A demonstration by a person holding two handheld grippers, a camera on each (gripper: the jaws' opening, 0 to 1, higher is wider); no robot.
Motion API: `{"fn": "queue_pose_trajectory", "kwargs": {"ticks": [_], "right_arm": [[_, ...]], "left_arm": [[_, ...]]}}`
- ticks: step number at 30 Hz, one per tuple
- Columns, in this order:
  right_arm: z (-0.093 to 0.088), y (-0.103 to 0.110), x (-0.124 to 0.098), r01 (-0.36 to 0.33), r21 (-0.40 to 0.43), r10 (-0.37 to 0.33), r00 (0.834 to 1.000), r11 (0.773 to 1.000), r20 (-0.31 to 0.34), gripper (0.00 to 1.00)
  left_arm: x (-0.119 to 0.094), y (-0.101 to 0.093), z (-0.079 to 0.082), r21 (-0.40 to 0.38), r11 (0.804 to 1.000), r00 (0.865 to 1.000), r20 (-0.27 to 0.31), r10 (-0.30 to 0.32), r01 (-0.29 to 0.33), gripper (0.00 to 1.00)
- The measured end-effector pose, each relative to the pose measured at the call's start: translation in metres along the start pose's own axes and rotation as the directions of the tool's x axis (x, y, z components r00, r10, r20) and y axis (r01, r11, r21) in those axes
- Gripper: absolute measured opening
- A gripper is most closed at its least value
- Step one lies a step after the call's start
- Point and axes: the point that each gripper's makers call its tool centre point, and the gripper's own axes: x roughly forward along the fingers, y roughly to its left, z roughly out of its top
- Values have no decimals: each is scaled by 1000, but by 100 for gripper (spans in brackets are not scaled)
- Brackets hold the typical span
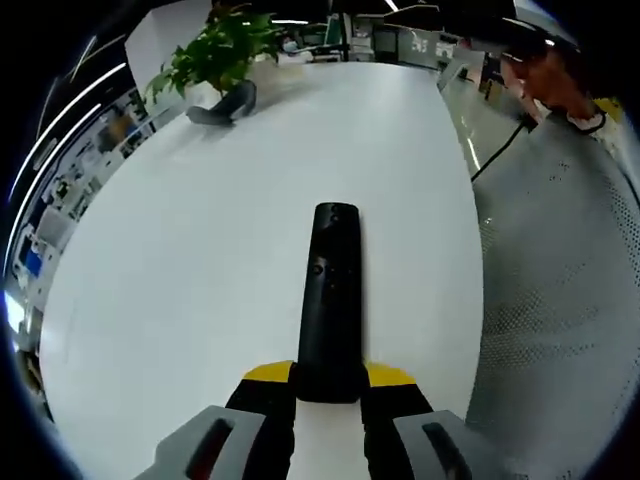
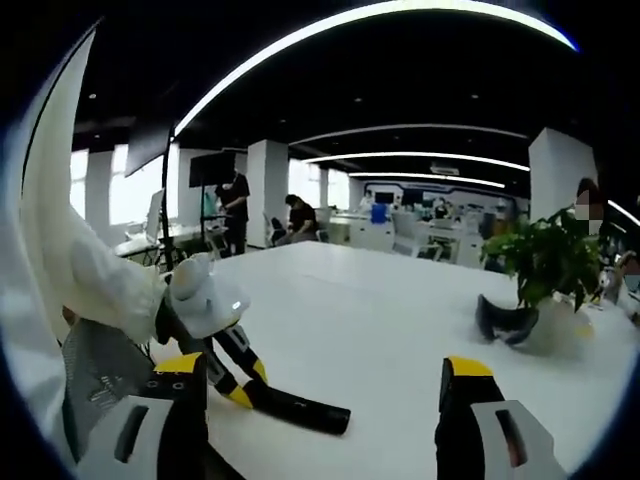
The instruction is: Press the specified remote control buttons in sequence, fully releasing each button before pressing the next.
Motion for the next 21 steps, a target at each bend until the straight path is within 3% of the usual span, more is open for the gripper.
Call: {"fn": "queue_pose_trajectory", "kwargs": {"ticks": [21], "right_arm": [[-10, 4, 4, -23, -17, 22, 998, 1000, -53, 93]], "left_arm": [[6, 75, 16, 63, 995, 996, -33, 77, -74, 23]]}}
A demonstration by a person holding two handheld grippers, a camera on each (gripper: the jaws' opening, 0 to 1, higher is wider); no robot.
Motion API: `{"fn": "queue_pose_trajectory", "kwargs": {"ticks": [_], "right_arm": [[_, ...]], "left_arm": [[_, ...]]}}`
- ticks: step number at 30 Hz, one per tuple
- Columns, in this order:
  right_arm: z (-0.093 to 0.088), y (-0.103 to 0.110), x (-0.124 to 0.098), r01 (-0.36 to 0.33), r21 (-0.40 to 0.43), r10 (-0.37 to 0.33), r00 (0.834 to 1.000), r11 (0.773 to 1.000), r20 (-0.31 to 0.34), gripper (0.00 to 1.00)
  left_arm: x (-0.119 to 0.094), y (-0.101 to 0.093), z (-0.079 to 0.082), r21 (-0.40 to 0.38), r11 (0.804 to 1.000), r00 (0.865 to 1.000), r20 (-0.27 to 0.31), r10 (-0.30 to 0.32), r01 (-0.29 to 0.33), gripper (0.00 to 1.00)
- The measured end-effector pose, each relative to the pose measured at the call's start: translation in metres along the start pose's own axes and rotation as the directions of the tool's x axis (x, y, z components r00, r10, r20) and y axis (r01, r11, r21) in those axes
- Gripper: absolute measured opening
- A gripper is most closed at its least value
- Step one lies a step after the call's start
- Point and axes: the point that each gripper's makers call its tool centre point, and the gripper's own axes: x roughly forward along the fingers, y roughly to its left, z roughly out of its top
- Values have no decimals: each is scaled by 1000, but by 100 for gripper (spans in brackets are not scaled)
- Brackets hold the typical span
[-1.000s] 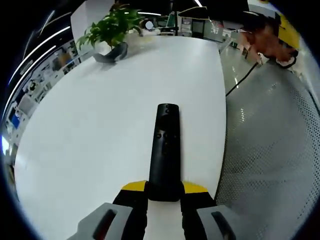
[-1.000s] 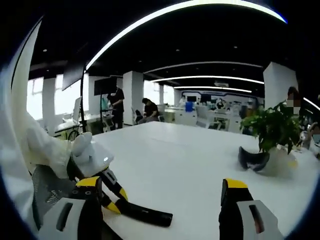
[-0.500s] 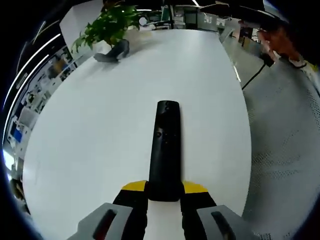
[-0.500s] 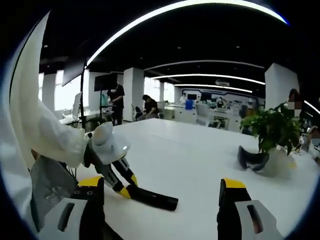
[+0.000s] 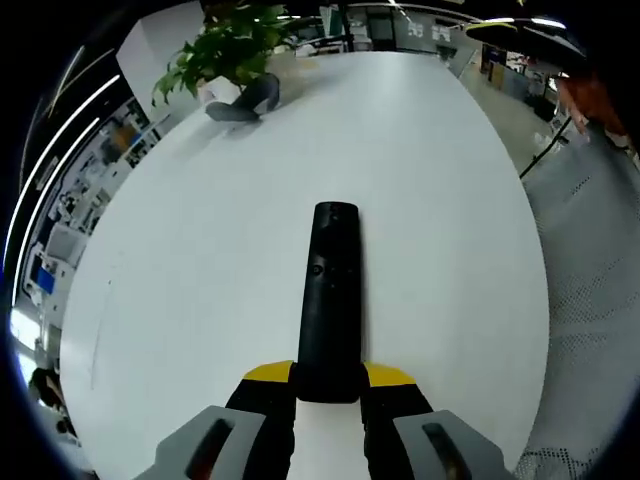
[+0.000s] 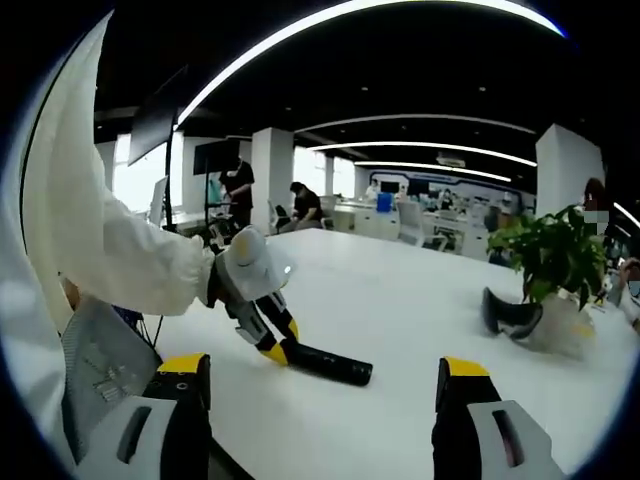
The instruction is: Press the specified remote control buttons in sequence, fully releasing each button before pressing the next.
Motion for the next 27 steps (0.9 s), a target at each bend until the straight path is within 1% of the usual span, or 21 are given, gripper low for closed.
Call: {"fn": "queue_pose_trajectory", "kwargs": {"ticks": [9, 14, 20, 22, 25, 27], "right_arm": [[-3, 0, 1, -1, 0, 1, 1000, 1000, -15, 92], [-4, -1, 1, 5, 7, -5, 1000, 1000, -19, 92], [-4, -1, 2, 4, 4, -3, 1000, 1000, -23, 91], [-4, 0, 2, 1, 3, -1, 1000, 1000, -23, 91], [-5, -1, 2, 0, 7, 0, 1000, 1000, -29, 90], [-6, -1, 2, 3, 10, -3, 1000, 1000, -30, 90]], "left_arm": [[9, 26, 7, 25, 1000, 1000, -23, 1, -1, 23], [16, 40, 8, 37, 999, 999, -36, 3, -2, 23], [18, 59, 9, 55, 998, 998, -57, 12, -9, 23], [18, 67, 9, 81, 997, 997, -74, 23, -17, 23], [18, 72, 12, 82, 997, 997, -73, 20, -14, 23], [20, 80, 15, 100, 995, 997, -78, 27, -19, 23]]}}
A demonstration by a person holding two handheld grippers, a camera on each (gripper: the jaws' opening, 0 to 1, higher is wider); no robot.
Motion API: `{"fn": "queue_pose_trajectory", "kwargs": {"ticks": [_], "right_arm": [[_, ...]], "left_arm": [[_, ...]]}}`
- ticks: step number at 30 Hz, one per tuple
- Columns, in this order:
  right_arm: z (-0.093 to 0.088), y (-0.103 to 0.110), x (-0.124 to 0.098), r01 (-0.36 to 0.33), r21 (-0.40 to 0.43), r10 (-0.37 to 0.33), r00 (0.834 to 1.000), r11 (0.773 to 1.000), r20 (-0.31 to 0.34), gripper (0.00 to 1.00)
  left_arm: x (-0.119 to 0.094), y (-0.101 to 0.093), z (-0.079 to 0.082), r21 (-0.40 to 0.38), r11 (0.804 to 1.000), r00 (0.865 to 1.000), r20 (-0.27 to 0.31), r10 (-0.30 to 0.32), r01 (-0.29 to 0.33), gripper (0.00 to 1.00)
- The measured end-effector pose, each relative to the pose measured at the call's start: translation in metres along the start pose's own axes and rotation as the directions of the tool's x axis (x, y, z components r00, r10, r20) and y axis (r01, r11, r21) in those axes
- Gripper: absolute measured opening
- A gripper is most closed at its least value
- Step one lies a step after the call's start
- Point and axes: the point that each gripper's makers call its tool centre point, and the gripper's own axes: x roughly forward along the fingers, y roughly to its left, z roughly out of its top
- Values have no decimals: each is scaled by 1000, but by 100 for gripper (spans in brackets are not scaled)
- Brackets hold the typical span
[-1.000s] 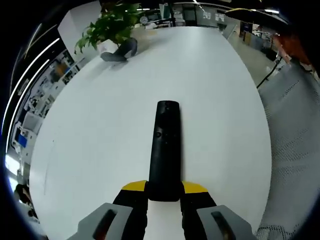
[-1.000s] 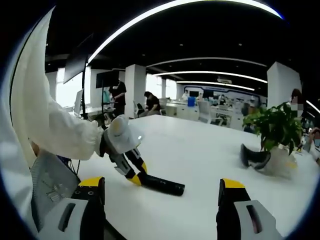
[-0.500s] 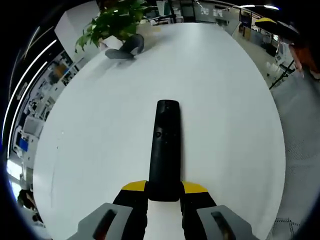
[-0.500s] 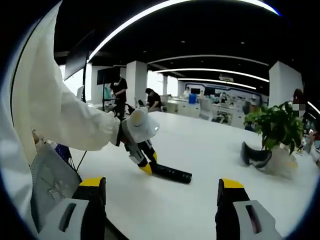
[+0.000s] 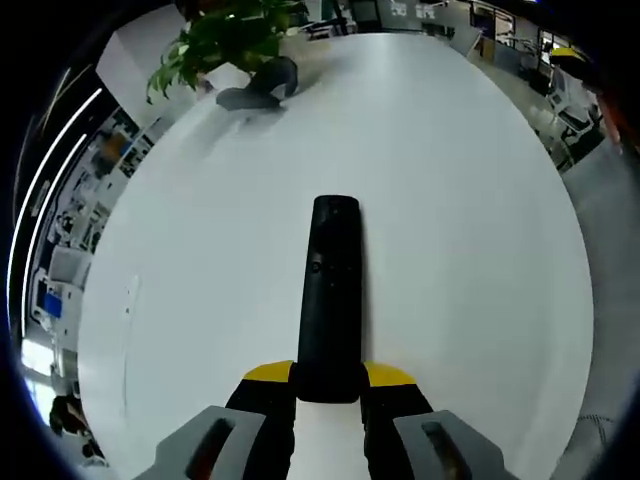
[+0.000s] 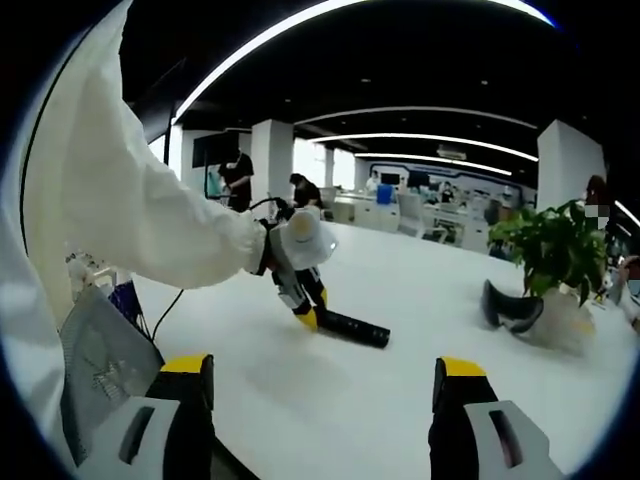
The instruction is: Press the specified remote control buttons in sequence, fully releasing each button before pressing the next.
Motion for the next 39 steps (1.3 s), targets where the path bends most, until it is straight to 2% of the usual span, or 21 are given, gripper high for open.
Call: {"fn": "queue_pose_trajectory", "kwargs": {"ticks": [11, 25, 29, 34, 39], "right_arm": [[-5, -1, 2, 4, 0, -4, 1000, 1000, -26, 88], [-12, -3, 6, 6, 8, -6, 998, 1000, -67, 87], [-14, -3, 7, 6, 12, -5, 997, 1000, -76, 86], [-16, -5, 7, 17, 19, -16, 996, 1000, -83, 86], [-16, -5, 7, 20, 18, -18, 996, 1000, -89, 85]], "left_arm": [[19, 29, 3, 62, 998, 999, -44, -29, 31, 23], [30, 79, 5, 158, 987, 995, -103, -10, 26, 23], [34, 93, 5, 164, 986, 993, -118, -6, 25, 23], [35, 96, 5, 160, 986, 991, -132, -18, 39, 24], [34, 93, 6, 135, 988, 990, -128, -56, 73, 24]]}}
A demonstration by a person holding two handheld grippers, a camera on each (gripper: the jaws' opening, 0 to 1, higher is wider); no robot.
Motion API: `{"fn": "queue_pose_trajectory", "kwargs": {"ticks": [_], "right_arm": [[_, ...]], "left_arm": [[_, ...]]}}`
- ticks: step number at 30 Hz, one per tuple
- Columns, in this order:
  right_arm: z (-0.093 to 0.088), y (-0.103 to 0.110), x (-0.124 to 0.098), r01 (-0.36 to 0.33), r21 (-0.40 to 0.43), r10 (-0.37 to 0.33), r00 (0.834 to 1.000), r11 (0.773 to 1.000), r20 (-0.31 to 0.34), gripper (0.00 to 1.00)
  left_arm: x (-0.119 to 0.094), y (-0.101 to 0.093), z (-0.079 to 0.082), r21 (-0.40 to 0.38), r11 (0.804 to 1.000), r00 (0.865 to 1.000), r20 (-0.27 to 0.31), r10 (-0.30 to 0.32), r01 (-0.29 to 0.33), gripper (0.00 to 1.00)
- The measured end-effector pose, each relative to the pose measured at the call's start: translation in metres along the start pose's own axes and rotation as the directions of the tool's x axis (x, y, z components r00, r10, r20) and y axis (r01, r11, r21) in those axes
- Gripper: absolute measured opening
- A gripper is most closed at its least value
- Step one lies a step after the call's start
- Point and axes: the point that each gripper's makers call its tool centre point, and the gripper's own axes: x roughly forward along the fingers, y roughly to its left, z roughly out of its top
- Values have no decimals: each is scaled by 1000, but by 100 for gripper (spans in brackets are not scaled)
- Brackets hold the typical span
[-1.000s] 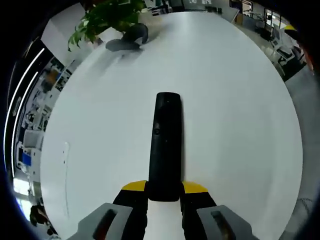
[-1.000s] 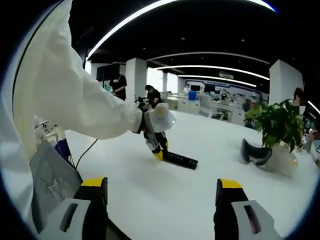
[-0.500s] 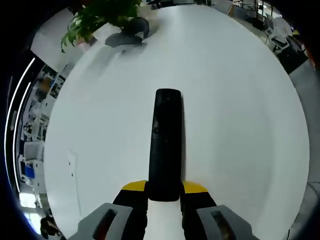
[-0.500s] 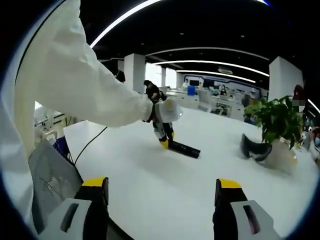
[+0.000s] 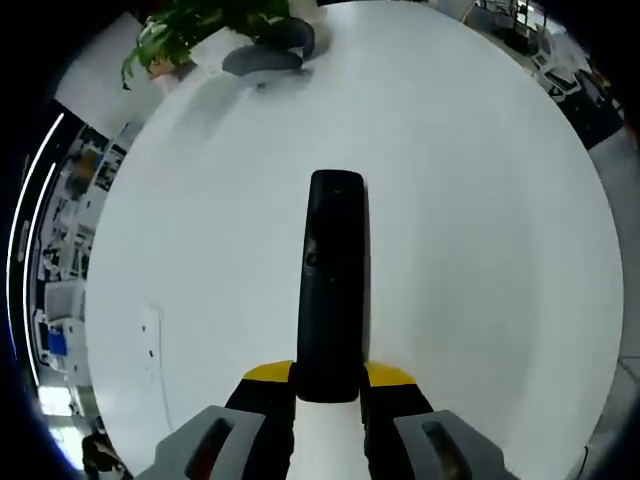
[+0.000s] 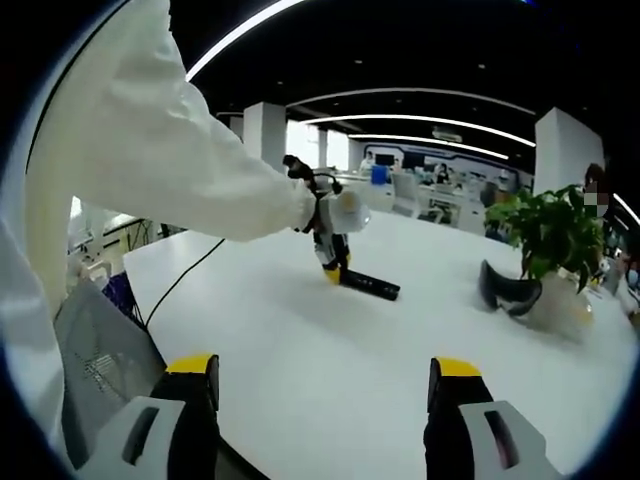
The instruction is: Press the specified remote control buttons in sequence, fully releasing each button before pressing the next.
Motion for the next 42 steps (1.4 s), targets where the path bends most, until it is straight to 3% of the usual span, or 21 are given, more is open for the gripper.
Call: {"fn": "queue_pose_trajectory", "kwargs": {"ticks": [4, 8, 11, 13, 17, 25, 29, 31, 34, 36, 40, 42], "right_arm": [[0, 1, 0, -6, 1, 6, 1000, 1000, 0, 85], [-2, 1, 1, -6, 2, 6, 1000, 1000, -8, 85], [0, -1, 0, -1, 9, 1, 1000, 1000, 0, 85], [0, 0, 0, -2, 9, 2, 1000, 1000, -1, 86], [1, 2, -1, -11, 9, 10, 1000, 1000, 9, 88], [2, 0, -2, -2, 17, 2, 1000, 1000, 17, 89], [1, 0, -1, 0, 12, 0, 1000, 1000, 6, 90], [1, -1, -1, 2, 13, -2, 1000, 1000, 8, 90], [2, -1, -3, 5, 20, -6, 1000, 1000, 17, 90], [3, -1, -3, 3, 22, -3, 1000, 1000, 19, 90], [5, 2, -4, -6, 14, 6, 999, 1000, 32, 90], [5, 2, -4, -9, 14, 8, 999, 1000, 36, 91]], "left_arm": [[0, -2, 0, -3, 999, 999, 6, -32, 32, 24], [-2, 2, 2, 81, 997, 999, 43, -11, 7, 29], [-3, 9, 2, 44, 998, 998, 42, 42, -44, 37], [-3, 7, 0, -8, 999, 998, 33, 44, -44, 35], [-6, 13, -2, -84, 991, 992, 67, 111, -105, 39], [-13, 2, -16, -172, 980, 991, 74, 115, -101, 54], [-18, -14, -26, -232, 969, 992, 73, 102, -83, 63], [-23, -20, -28, -255, 962, 989, 92, 120, -93, 64], [-31, -39, -29, -334, 941, 984, 146, 106, -51, 68], [-41, -51, -24, -396, 918, 972, 202, 115, -27, 70], [-57, -67, -21, -447, 894, 951, 263, 164, -30, 75], [-66, -79, -15, -479, 878, 938, 304, 165, 1, 76]]}}
